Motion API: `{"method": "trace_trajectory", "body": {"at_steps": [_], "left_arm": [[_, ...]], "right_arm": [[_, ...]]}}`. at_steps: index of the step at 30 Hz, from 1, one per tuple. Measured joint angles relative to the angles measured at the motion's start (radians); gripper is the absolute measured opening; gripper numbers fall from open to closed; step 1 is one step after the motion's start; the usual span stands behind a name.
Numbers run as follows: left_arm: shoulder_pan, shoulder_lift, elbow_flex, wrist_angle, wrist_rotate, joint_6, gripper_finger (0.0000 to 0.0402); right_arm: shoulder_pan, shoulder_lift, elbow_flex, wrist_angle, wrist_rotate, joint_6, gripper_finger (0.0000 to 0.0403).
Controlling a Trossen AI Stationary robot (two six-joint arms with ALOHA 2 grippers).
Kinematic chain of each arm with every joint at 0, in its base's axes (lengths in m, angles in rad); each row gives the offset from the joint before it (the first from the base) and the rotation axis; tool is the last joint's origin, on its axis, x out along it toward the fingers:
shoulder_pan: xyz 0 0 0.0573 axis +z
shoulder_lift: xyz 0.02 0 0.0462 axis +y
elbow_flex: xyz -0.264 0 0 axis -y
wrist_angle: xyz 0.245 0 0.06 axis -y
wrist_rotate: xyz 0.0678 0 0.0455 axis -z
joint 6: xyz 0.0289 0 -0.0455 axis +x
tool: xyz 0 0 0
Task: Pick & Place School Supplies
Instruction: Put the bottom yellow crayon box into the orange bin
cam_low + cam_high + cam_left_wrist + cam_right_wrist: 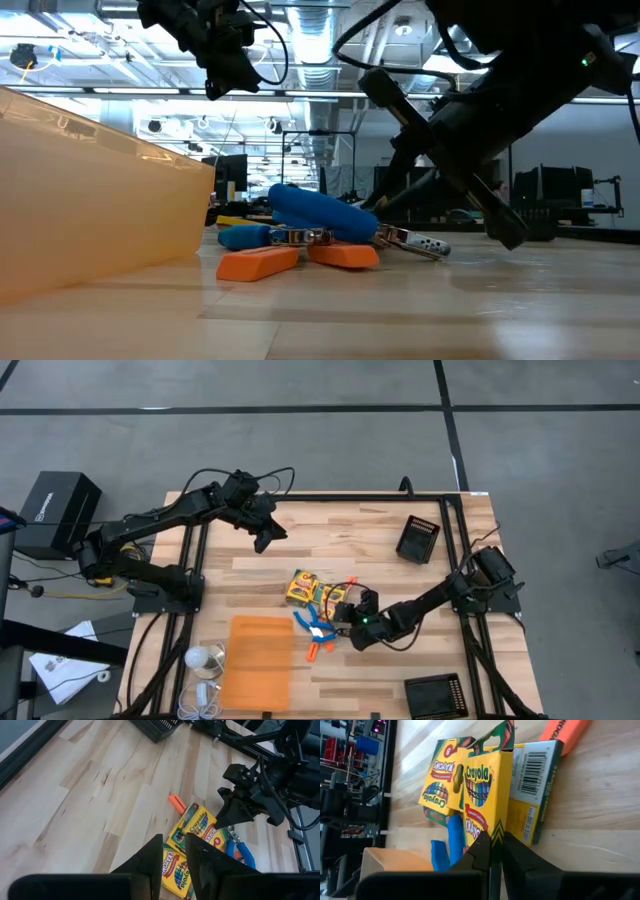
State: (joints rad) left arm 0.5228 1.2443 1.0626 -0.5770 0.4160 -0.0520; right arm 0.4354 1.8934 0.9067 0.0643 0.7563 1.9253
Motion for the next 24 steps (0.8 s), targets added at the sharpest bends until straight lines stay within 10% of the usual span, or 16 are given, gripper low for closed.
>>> {"method": "trace_trajectory", "body": {"at_steps": [16,24], "left_arm": [[0.0,0.0,0.0,0.021,0.001,-0.004,0.0078],[0.044,0.0,0.0,0.105,0.0,0.045,0.0078]], "right_arm": [[-0.06,-0.224,0.0,0.021,-0.004,-0.378,0.0014],[-0.141,-0.25,0.021,0.325,-0.235,-0.732,0.0014]]}}
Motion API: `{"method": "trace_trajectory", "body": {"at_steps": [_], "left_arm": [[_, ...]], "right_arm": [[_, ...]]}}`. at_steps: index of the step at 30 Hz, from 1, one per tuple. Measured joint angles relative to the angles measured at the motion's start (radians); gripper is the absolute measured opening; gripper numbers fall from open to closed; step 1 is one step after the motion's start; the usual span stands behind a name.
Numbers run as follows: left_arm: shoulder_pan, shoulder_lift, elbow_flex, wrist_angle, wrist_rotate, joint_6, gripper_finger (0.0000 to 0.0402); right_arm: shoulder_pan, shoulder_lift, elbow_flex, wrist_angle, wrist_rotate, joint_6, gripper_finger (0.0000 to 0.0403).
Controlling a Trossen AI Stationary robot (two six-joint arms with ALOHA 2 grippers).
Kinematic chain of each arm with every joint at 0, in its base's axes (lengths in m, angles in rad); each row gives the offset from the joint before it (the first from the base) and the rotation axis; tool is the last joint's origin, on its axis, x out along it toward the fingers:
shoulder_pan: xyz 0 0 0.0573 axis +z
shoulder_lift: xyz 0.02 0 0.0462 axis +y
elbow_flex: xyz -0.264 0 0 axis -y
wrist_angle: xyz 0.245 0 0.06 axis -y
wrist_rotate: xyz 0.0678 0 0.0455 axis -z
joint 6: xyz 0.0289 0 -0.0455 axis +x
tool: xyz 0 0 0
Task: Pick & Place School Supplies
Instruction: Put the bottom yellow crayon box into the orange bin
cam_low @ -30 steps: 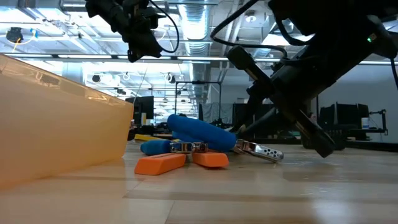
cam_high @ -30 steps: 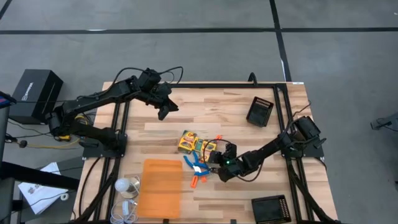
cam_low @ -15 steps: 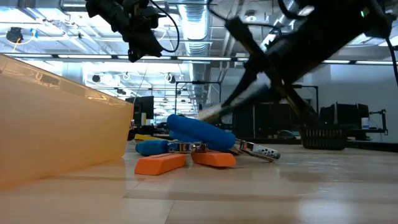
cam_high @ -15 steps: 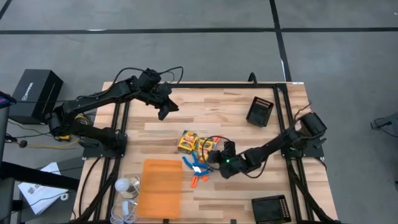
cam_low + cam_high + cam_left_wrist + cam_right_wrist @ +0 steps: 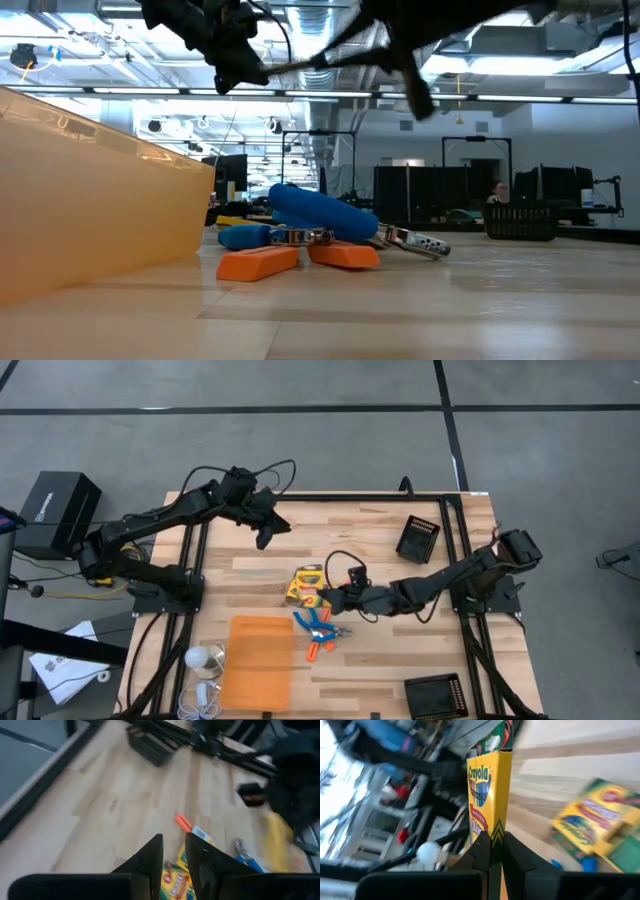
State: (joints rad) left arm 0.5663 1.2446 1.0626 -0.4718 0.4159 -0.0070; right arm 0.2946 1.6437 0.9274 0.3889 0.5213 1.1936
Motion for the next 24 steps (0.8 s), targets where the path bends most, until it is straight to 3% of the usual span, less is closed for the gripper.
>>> {"method": "trace_trajectory", "body": {"at_steps": [5,11,18,24], "left_arm": [[0.127,0.0,0.0,0.002,0.0,-0.003,0.0078],[0.236,0.0,0.0,0.007,0.056,0.0,0.0078],[0.254,0.0,0.0,0.017,0.064,0.003,0.0078],[0.253,0.0,0.0,0.02,0.064,0.003,0.0078]], "right_arm": [[-0.041,0.026,0.077,-0.022,-0.159,-0.117,0.0014],[-0.079,0.152,0.214,-0.031,-0.351,-0.203,0.0014],[-0.107,0.314,0.375,-0.045,-0.595,-0.271,0.0014],[-0.125,0.409,0.454,-0.037,-0.743,-0.288,0.0014]]}}
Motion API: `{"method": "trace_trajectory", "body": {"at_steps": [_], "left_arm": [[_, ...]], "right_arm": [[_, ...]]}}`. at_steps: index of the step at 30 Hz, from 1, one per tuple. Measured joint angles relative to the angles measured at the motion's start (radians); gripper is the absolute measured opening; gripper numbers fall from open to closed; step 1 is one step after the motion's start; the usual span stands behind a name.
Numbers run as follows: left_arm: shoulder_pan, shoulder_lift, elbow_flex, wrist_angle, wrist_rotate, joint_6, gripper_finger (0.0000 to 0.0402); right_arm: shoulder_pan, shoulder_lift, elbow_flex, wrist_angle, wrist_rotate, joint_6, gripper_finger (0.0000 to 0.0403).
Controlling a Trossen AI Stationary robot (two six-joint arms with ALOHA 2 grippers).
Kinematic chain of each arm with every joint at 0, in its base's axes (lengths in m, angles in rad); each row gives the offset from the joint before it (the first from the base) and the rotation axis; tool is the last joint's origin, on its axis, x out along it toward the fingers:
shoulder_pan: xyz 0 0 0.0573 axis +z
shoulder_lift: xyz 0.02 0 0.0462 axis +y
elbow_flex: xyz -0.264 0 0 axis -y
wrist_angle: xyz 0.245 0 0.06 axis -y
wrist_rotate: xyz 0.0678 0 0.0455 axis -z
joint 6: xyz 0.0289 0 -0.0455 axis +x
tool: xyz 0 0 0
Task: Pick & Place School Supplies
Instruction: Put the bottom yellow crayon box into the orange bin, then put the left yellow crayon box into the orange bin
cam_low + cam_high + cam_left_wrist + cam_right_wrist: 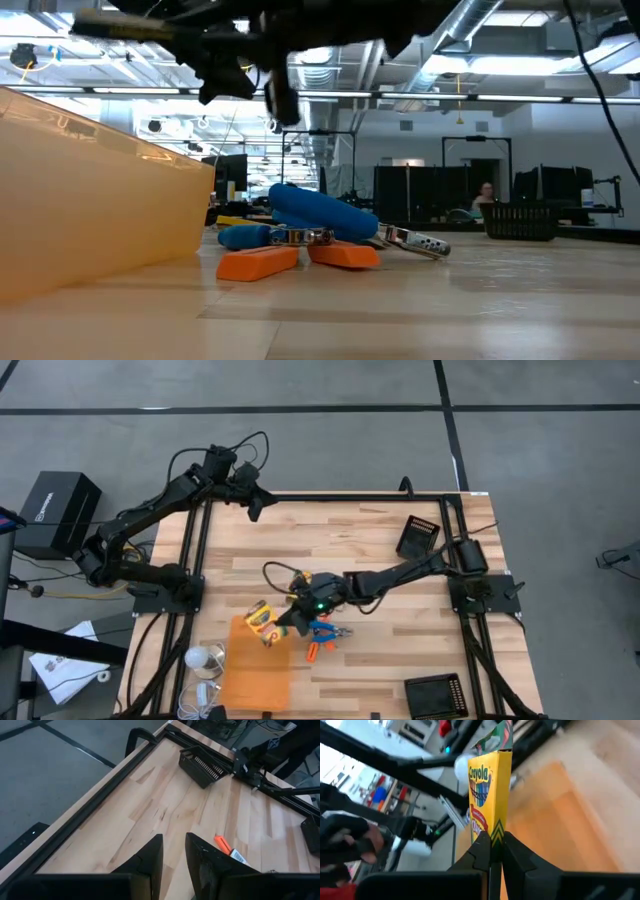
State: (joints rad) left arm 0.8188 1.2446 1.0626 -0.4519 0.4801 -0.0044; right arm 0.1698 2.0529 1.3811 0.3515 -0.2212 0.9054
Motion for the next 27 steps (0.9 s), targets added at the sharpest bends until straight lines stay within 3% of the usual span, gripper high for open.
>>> {"method": "trace_trajectory", "body": {"at_steps": [11,17,27], "left_arm": [[0.0,0.0,0.0,0.006,0.0,0.0,0.0078],[-0.001,0.0,0.0,0.007,0.0,0.0,0.0078],[-0.004,0.0,0.0,0.007,0.001,-0.001,0.0078]], "right_arm": [[-0.003,0.176,0.123,-0.03,-0.166,0.008,0.0014],[-0.009,0.196,0.158,-0.03,-0.206,-0.021,0.0018],[-0.06,0.198,0.158,-0.05,-0.312,-0.052,0.0198]]}}
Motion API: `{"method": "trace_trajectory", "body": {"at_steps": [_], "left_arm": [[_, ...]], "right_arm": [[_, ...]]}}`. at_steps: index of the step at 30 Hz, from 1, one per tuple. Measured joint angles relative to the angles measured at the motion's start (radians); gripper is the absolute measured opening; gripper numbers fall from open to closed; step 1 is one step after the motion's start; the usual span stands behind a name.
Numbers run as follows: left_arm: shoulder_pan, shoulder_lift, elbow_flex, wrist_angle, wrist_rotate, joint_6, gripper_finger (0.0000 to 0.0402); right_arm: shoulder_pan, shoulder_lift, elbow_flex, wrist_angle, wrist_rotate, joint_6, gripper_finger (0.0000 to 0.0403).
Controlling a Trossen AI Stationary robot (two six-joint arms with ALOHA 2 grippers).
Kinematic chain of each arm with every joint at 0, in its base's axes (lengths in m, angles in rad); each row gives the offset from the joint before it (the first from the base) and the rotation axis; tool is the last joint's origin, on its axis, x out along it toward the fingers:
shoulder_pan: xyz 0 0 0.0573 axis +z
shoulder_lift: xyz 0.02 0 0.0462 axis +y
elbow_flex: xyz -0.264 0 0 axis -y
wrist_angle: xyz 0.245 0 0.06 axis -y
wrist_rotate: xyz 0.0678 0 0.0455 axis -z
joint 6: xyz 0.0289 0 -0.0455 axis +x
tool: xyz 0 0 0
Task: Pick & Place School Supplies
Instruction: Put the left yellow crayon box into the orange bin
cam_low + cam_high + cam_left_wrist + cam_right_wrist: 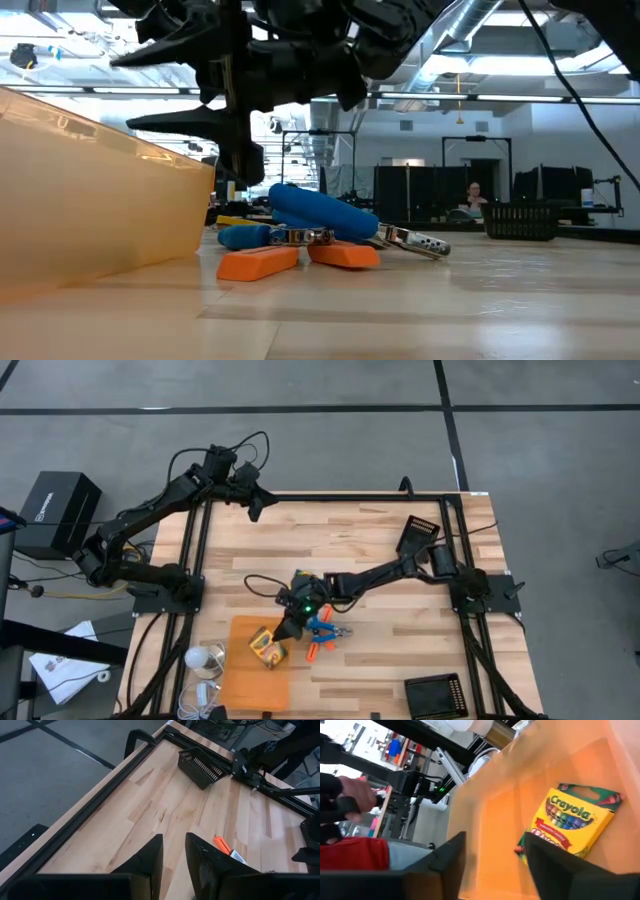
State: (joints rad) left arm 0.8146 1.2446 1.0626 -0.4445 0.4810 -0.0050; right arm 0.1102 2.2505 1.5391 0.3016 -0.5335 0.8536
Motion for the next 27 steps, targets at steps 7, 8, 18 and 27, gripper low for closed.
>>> {"method": "trace_trajectory", "body": {"at_steps": [7,8,18,27], "left_arm": [[-0.027,0.0,0.0,-0.001,0.025,-0.03,0.0078],[-0.033,0.0,0.0,-0.002,0.025,-0.03,0.0078],[-0.034,0.029,0.0,-0.124,0.033,-0.077,0.0078],[-0.091,0.117,-0.156,-0.157,0.103,-0.18,0.0102]], "right_arm": [[-0.044,-0.035,-0.001,0.041,-0.065,-0.002,0.0224],[-0.053,-0.055,0.0,0.039,-0.068,-0.011,0.0219],[-0.117,-0.309,0.0,-0.055,-0.059,-0.137,0.0174],[-0.131,-0.533,0.0,-0.262,0.106,-0.249,0.0185]]}}
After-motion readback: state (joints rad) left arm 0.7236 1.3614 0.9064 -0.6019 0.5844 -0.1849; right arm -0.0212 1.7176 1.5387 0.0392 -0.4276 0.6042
